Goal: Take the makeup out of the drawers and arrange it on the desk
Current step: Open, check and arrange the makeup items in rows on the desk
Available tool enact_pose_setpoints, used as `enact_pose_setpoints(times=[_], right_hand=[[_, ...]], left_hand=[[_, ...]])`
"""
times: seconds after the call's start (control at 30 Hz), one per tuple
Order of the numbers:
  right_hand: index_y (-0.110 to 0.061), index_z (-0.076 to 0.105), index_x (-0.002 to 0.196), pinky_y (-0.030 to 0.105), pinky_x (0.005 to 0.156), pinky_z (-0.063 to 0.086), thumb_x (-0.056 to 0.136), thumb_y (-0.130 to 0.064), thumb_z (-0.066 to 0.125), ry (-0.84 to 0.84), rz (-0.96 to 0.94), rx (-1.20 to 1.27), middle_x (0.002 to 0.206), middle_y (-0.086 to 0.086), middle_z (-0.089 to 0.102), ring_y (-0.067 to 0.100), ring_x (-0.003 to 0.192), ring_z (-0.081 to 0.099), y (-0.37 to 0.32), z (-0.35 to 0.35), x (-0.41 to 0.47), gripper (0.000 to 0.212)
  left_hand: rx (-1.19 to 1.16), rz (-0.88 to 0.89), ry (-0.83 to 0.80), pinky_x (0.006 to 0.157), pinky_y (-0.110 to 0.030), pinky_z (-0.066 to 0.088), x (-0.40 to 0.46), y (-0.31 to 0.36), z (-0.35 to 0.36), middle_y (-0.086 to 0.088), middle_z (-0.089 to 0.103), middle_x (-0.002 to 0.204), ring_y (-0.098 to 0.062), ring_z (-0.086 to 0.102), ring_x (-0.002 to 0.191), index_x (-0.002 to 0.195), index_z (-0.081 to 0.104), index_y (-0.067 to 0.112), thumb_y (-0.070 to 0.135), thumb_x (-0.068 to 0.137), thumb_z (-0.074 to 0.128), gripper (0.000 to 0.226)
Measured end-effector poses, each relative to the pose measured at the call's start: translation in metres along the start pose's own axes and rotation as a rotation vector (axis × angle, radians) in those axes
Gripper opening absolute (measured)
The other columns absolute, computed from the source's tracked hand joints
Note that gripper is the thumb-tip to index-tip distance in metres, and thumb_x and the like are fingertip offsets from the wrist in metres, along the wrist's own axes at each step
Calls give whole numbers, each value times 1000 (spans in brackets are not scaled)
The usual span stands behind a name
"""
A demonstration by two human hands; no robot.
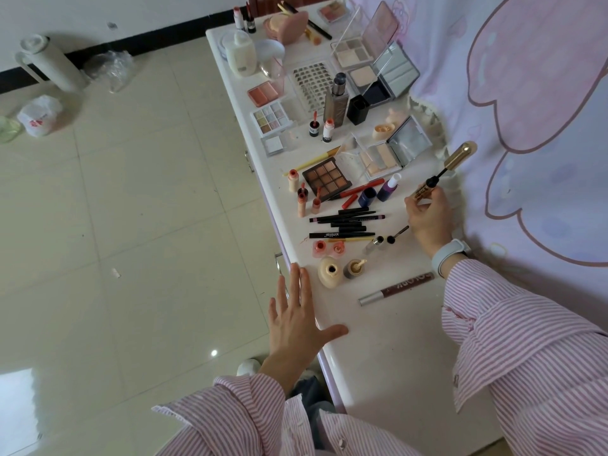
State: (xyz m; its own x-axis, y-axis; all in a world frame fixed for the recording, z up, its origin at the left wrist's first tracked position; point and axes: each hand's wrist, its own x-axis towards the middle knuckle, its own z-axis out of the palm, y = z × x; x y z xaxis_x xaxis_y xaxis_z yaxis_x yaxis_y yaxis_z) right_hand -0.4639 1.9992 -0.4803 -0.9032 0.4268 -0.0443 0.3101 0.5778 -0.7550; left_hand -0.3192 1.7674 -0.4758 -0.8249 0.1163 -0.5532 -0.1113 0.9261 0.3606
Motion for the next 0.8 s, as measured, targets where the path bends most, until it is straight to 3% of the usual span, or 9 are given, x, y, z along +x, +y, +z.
enact_pose_setpoints(times=[0.1,0.33,0.43,0.5,0.57,0.63,0.73,0.8], right_hand=[[2,49,108,42,83,50,87,-16,59,-10,1,9,104,20,61,31,90,61,1,0,0,30],[-1,52,110,29,73,49,83,-22,63,-21,21,31,108,15,61,24,84,62,5,-2,2,35],[-1,47,123,26,72,46,87,-27,59,-22,46,-17,116,12,55,20,85,60,4,-8,-9,46],[1,37,133,27,81,45,92,-17,52,4,27,-126,123,15,50,23,94,57,2,-14,-26,47],[3,35,133,31,89,43,92,-5,45,22,-34,-174,123,19,48,27,103,54,-1,-22,-52,43],[4,46,123,28,85,41,88,1,40,33,-152,-220,116,21,52,29,102,53,1,-29,-82,36],[-4,59,103,34,86,39,76,-12,33,-43,-467,-474,106,14,60,24,102,48,16,-37,-122,38],[-12,60,106,39,91,33,73,-16,36,-162,-628,-631,108,6,60,20,105,45,33,-38,-137,41]], left_hand=[[-7,1,4,117,-44,2,1,-1,1,7,-42,137,-22,-25,139,127,-39,23,76,68,50,119],[-19,6,20,117,-43,4,1,-1,2,8,-42,137,-22,-23,139,127,-38,22,76,68,50,119],[-16,8,35,117,-42,3,0,-1,2,8,-41,137,-22,-23,140,127,-38,22,77,68,49,119],[-20,8,42,117,-42,3,0,-2,2,8,-41,137,-22,-23,140,127,-38,22,76,68,49,118],[-21,12,49,117,-42,4,1,-2,3,8,-41,137,-22,-23,140,128,-37,22,77,68,49,119],[-27,20,61,117,-42,4,1,-3,4,7,-40,139,-22,-23,140,128,-37,23,77,67,49,119],[-35,20,69,117,-42,4,1,-4,6,5,-35,146,-22,-22,140,129,-36,22,76,68,50,119],[-40,21,80,117,-41,3,0,-4,6,3,-32,149,-22,-22,140,133,-33,20,75,69,50,119]])
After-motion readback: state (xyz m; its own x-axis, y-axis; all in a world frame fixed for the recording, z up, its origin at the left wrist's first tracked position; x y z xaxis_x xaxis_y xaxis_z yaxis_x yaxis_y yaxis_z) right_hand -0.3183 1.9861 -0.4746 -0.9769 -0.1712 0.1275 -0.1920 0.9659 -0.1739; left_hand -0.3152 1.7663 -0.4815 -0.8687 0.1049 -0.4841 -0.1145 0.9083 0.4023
